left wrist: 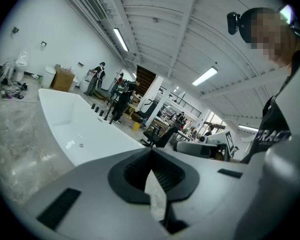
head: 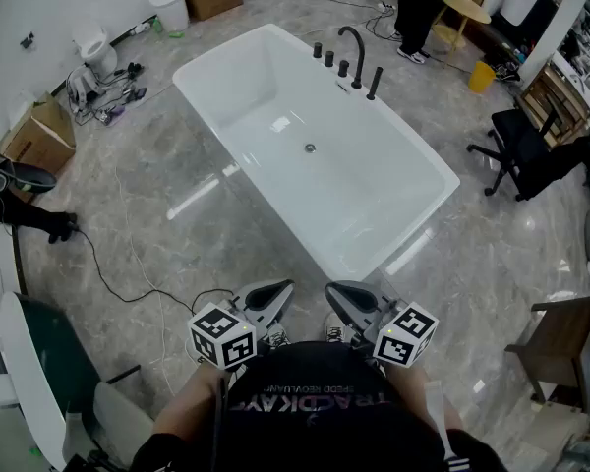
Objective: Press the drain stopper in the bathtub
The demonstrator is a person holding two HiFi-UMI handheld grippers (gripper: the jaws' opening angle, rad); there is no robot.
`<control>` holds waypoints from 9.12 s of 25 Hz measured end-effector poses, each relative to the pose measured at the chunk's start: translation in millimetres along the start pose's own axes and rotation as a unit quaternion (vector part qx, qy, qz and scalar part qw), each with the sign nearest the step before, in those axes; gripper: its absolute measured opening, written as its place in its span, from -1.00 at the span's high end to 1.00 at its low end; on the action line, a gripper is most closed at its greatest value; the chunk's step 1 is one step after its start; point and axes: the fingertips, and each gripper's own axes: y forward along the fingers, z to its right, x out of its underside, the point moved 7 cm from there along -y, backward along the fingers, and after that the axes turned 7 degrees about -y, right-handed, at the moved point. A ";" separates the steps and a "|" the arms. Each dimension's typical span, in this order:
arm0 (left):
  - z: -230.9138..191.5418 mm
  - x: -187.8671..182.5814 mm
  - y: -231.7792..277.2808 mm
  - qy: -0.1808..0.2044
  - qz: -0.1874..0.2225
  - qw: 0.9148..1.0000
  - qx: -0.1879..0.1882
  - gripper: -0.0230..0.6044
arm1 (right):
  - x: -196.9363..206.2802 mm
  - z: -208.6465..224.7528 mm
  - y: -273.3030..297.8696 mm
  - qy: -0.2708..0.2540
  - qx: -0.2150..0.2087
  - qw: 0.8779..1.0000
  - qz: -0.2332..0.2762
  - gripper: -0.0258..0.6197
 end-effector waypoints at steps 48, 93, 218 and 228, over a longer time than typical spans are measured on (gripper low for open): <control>-53.2 -1.0 -58.5 -0.046 0.040 0.998 -0.020 0.91 | 5.3 -27.9 73.9 -0.014 -0.037 0.998 -0.042 0.89; -282.7 -229.7 -15.2 -0.056 0.039 0.992 -0.103 0.91 | -110.1 154.6 329.8 0.054 -0.070 0.996 -0.019 0.89; -725.3 -222.4 363.1 0.185 -0.347 0.883 0.256 0.91 | 278.6 855.5 513.5 0.069 0.446 0.817 -0.359 0.89; -730.0 -229.9 362.7 0.157 -0.341 0.892 0.251 0.91 | 293.5 878.6 525.3 0.083 0.445 0.800 -0.393 0.89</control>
